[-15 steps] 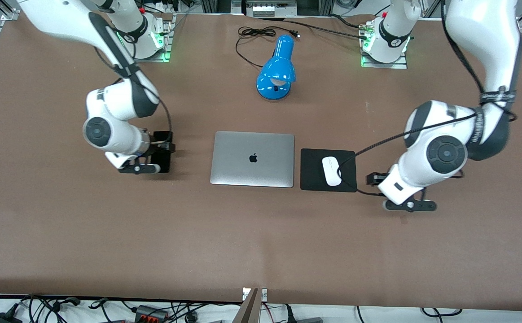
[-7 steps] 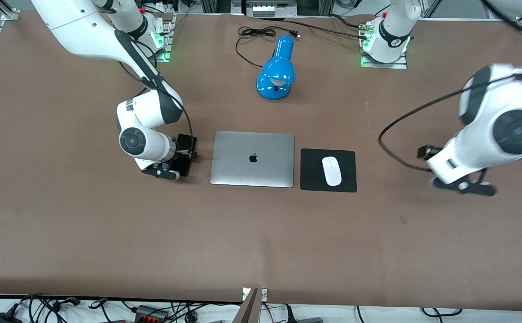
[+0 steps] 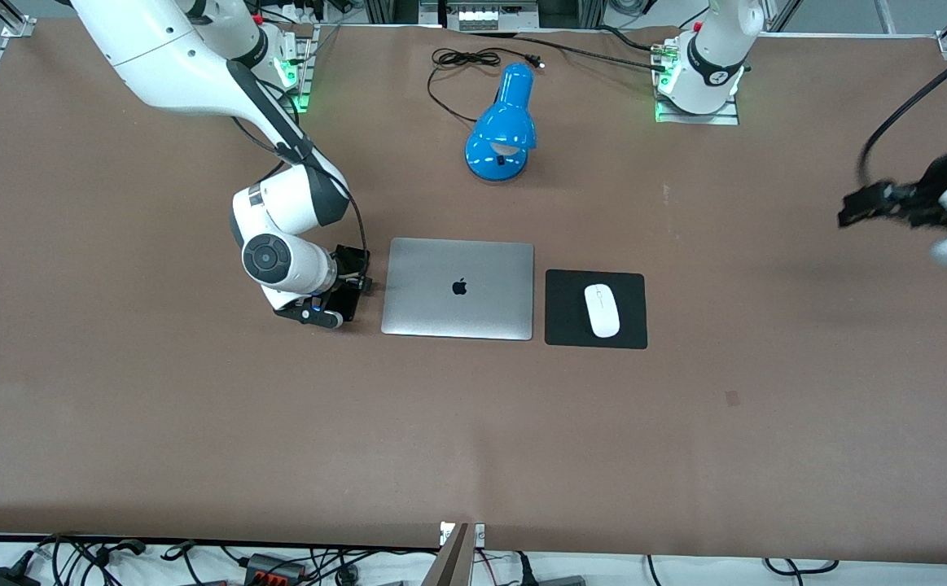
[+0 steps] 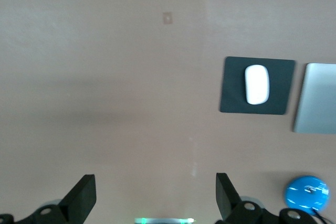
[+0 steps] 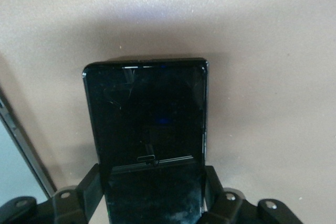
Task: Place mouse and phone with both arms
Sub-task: 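Raise the left gripper away while the right gripper releases the phone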
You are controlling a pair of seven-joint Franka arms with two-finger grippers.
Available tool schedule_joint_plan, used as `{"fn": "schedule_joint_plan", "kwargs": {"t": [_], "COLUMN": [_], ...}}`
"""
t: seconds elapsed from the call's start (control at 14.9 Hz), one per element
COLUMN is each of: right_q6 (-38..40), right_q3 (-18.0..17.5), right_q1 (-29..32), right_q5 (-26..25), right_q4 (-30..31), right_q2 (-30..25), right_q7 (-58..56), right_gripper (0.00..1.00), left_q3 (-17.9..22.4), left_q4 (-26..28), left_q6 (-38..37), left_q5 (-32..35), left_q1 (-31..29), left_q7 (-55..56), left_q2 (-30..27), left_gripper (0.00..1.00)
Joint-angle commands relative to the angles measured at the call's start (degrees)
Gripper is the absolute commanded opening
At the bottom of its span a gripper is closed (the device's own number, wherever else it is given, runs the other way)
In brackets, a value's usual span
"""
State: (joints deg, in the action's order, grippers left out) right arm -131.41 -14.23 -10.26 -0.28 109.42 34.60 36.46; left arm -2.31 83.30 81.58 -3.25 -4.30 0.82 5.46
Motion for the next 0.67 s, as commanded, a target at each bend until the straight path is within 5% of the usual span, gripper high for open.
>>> {"fn": "schedule_joint_plan", "kwargs": {"t": [0.0, 0.34, 0.6], "right_q6": [0.8, 4.2, 22.6], "right_q3": [0.0, 0.1, 0.3], "right_q1": [-0.9, -0.4, 1.7], "right_q5": [-0.9, -1.0, -1.9], "right_q4": [-1.6, -4.6, -19.3], "right_q2": [0.4, -3.7, -5.7], "right_q7": [1.5, 0.7, -1.4], "right_gripper": [1.00, 1.00, 1.00], "left_q3": [3.5, 2.4, 1.6], "left_q4": [10.8, 10.9, 10.6], "left_q6": [8.4, 7.5, 7.4], "left_q5": [-1.1, 3.6, 3.8], "left_q1": [4.6, 6.6, 5.9], "left_q7": [0.7, 1.2, 1.2], "left_q2": [-7.6, -7.3, -6.7], "left_gripper": [1.00, 1.00, 1.00]}}
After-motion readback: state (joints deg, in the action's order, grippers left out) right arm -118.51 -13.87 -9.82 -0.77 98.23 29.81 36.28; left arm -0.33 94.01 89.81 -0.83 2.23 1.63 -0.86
